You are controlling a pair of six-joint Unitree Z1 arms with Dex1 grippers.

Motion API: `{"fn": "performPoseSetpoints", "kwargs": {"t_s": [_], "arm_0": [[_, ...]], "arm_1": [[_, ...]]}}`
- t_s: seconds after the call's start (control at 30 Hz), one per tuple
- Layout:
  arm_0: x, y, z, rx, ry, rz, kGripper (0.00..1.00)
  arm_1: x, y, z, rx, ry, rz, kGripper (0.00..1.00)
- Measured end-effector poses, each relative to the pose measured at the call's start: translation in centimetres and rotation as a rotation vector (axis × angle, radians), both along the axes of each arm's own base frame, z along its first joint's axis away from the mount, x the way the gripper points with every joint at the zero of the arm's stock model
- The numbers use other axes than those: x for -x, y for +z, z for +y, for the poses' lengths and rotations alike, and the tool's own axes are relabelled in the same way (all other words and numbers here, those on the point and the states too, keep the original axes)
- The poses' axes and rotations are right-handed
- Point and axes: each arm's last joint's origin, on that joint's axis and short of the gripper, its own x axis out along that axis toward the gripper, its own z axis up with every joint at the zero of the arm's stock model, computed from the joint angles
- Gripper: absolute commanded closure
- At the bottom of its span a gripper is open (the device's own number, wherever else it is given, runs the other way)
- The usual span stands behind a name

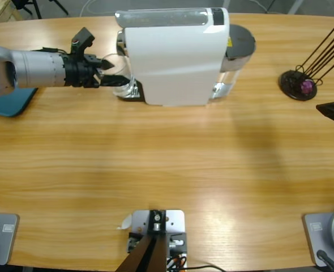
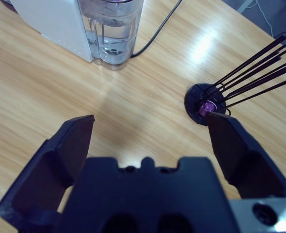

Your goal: Pour coffee

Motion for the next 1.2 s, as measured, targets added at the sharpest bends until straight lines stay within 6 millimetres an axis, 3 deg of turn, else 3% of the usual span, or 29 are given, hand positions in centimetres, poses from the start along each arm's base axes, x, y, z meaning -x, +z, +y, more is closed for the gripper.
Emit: {"fn": "performPoseSetpoints", "kwargs": {"t_s": [0.43, 0.83, 1.0, 1.2], "arm_0": [[-0.2, -0.6, -0.4, 0.002, -0.005, 0.028, 0.008], [0.4, -0.6, -0.1, -0.017, -0.019, 0.082, 0.004], [1.5, 1.1, 0.6, -0.008, -0.015, 0.078, 0.004], [3.7, 4.2, 2.9, 0.015, 0.02, 0.048, 0.004]], "arm_1": [[-0.1, -0.3, -0.1, -0.001, -0.009, 0.0, 0.009], [-0.2, -0.3, 0.0, -0.004, -0.009, -0.005, 0.009], [-0.2, -0.3, -0.1, -0.004, -0.015, -0.005, 0.009], [-0.3, -0.3, -0.2, -0.004, -0.023, -0.005, 0.004]]}}
